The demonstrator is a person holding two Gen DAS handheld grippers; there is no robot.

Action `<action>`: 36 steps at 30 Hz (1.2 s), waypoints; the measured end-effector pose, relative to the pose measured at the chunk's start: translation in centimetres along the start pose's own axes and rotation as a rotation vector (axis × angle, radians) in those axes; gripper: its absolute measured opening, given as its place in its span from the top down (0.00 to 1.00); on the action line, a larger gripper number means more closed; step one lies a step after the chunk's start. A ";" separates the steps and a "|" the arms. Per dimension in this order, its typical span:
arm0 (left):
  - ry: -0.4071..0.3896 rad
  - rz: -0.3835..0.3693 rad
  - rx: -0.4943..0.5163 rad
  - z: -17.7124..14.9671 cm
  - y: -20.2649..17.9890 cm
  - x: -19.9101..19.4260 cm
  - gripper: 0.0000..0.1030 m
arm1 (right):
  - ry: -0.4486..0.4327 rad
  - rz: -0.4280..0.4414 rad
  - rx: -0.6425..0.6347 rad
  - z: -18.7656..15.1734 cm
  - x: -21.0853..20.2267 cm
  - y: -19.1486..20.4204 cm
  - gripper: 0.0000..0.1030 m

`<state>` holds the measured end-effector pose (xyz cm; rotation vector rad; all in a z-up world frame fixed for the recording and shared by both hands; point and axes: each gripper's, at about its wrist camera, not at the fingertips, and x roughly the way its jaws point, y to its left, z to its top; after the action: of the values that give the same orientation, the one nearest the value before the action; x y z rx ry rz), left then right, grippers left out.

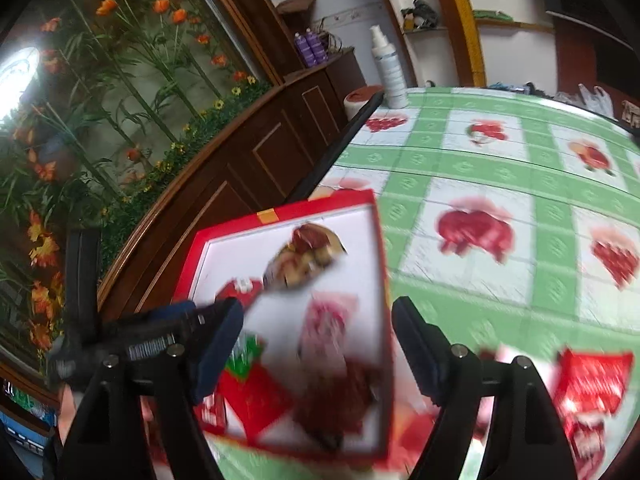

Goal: Organize snacks
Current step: 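Withdraw both tools from the tray toward the remaining packets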

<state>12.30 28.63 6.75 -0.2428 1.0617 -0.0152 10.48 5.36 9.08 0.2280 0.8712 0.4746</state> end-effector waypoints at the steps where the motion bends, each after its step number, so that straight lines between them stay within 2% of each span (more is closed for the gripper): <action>1: -0.010 -0.006 -0.001 -0.3 -0.2 -0.5 0.31 | -0.010 -0.004 0.002 -0.8 -1.2 -0.3 0.21; 4: -0.034 -0.024 0.016 -1.5 -1.7 -2.1 0.31 | -0.044 -0.022 0.017 -3.4 -5.3 -1.7 0.17; 8: -0.052 -0.102 0.064 -3.2 -5.3 -4.2 0.31 | -0.081 -0.105 0.036 -6.9 -10.6 -4.8 0.14; 12: -0.011 -0.184 0.145 -4.9 -10.2 -4.5 0.31 | -0.098 -0.198 0.092 -9.7 -15.2 -9.0 0.11; 18: 0.055 -0.257 0.305 -8.6 -18.1 -4.1 0.31 | -0.103 -0.379 0.112 -14.7 -20.3 -14.0 0.11; 20: 0.081 -0.274 0.354 -9.5 -20.5 -3.5 0.31 | -0.097 -0.447 0.106 -16.2 -21.7 -15.4 0.11; 24: 0.124 -0.257 0.423 -10.2 -23.8 -1.8 0.31 | -0.072 -0.582 0.114 -19.0 -24.3 -18.7 0.11; 26: 0.141 -0.248 0.427 -9.7 -24.8 -0.7 0.31 | -0.067 -0.610 0.153 -20.1 -25.3 -20.8 0.11; 27: 0.148 -0.243 0.427 -9.5 -25.1 -0.2 0.31 | -0.063 -0.612 0.185 -20.6 -25.6 -21.8 0.11; 30: 0.165 -0.202 0.411 -8.5 -25.6 1.6 0.31 | -0.064 -0.547 0.277 -21.3 -25.8 -24.8 0.10; 33: 0.178 -0.182 0.389 -7.6 -25.7 3.4 0.31 | -0.083 -0.550 0.265 -20.2 -25.5 -25.7 0.10; 36: 0.204 -0.183 0.375 -7.2 -25.8 4.9 0.31 | -0.062 -0.422 0.329 -17.9 -25.1 -26.1 0.10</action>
<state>11.14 1.50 4.44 0.0030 1.2134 -0.4079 -9.24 -29.67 5.00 0.3475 0.9046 -0.0712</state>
